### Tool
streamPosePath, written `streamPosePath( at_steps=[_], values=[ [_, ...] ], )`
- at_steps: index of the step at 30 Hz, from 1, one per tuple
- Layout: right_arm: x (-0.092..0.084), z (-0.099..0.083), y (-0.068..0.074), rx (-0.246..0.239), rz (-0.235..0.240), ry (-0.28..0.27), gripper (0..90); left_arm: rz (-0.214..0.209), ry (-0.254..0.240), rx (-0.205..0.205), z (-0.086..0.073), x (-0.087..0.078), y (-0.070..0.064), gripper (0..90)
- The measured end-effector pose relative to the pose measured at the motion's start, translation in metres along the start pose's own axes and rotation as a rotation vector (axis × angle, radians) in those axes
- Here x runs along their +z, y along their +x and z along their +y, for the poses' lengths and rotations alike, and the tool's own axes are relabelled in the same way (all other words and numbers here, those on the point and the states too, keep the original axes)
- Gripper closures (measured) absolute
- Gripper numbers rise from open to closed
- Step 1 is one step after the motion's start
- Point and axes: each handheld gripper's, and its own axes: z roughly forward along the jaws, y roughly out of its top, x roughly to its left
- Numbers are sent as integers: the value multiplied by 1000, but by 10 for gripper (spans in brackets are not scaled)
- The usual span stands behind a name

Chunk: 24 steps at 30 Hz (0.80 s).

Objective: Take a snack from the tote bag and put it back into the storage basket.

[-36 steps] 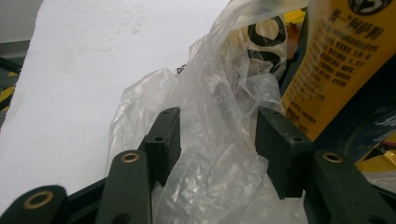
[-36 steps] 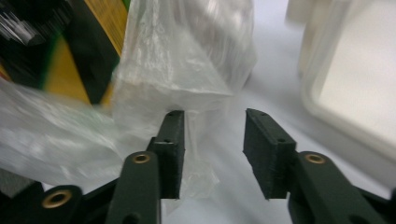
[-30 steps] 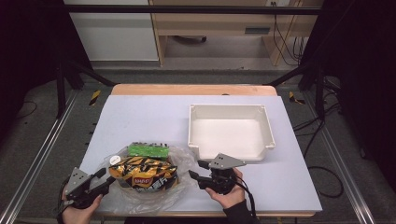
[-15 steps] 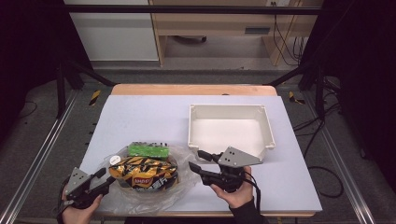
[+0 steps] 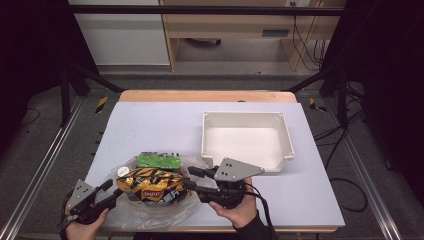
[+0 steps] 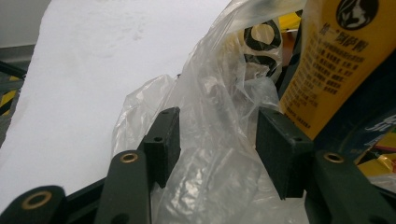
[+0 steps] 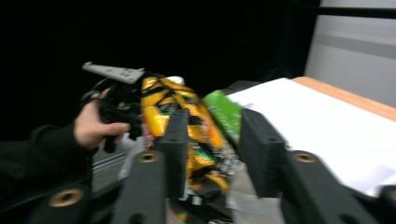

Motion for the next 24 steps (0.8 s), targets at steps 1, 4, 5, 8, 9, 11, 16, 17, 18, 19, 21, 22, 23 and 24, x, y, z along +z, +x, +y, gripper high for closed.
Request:
streamPosePath(
  at_steps=[1,4,5,8,9,11,16,17,18,19,21,22,23,24],
  values=[
    [1,-1,2,-8,4,7,552,1,1,2,0,0,0,496],
    [9,-5,4,-23,-9,53,441,2,2,2,0,0,0,496],
    [13,-7,3,-27,-17,66,430,3,1,2,0,0,0,495],
    [24,-14,3,-34,-16,83,440,3,0,4,0,0,0,494],
    [27,-16,3,-38,-19,83,455,2,1,2,0,0,0,494],
    [34,-18,4,-43,-20,88,470,2,0,2,0,0,0,493],
    [43,-20,4,-34,-19,112,627,1,-2,-2,0,0,0,484],
    [43,-20,4,-32,-18,111,635,2,-1,-2,0,0,0,484],
    [44,-20,3,-28,-18,109,698,4,-2,-3,0,0,0,479],
    [42,-19,2,-22,-17,109,754,5,-2,-2,0,0,0,472],
    [42,-19,1,-18,-14,109,777,6,-4,-2,1,0,0,471],
    [41,-18,0,-16,-13,110,802,6,-5,-2,1,-1,0,469],
    [41,-18,0,-10,-6,110,830,4,-5,-4,0,-1,0,468],
    [41,-18,0,-8,4,104,846,5,-6,-2,1,-1,0,467]
  ],
)
